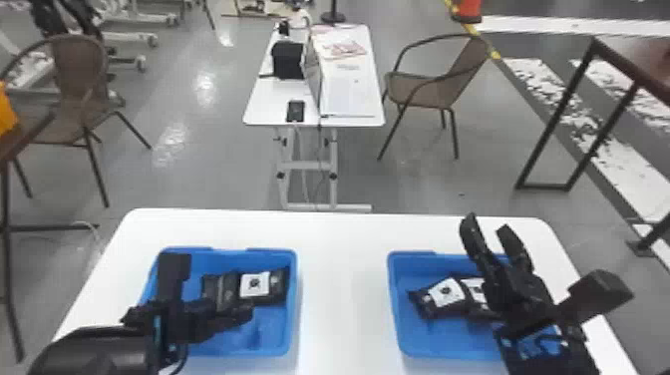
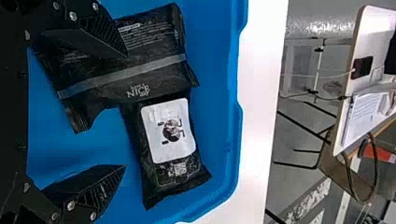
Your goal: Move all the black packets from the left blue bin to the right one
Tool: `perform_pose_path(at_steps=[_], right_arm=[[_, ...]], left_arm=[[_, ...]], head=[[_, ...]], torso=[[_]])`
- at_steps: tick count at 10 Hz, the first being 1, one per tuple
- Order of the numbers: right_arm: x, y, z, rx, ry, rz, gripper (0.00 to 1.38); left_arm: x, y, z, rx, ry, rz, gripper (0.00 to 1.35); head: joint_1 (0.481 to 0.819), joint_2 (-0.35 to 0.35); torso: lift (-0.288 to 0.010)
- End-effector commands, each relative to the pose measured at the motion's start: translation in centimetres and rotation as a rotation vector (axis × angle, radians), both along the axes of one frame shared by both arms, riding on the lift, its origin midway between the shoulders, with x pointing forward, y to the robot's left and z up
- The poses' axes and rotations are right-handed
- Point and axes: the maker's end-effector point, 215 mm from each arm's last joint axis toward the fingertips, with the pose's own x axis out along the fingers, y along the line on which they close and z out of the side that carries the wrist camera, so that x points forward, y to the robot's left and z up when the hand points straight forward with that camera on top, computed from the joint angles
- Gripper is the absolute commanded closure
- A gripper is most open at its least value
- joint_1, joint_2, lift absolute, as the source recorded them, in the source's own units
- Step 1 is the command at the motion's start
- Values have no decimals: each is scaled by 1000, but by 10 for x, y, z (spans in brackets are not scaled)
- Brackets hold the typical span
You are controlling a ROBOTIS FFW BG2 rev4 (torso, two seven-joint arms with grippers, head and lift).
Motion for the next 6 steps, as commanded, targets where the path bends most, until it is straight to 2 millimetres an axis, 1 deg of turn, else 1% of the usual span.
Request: perform_pose_path(at_steps=[1,4,6], right_arm=[[-3,-1,-5,15,8,-3,409],[-2,0,-9,27,15,3,409],[0,4,-11,44,17,16,409]], left_arm=[[2,4,10,32,-5,25,211],[-2,16,12,86,17,60,216],[-7,31,4,133,42,86,216]], head=[[695,-47],[695,-38],[695,-27]], torso=[[0],[0],[0]])
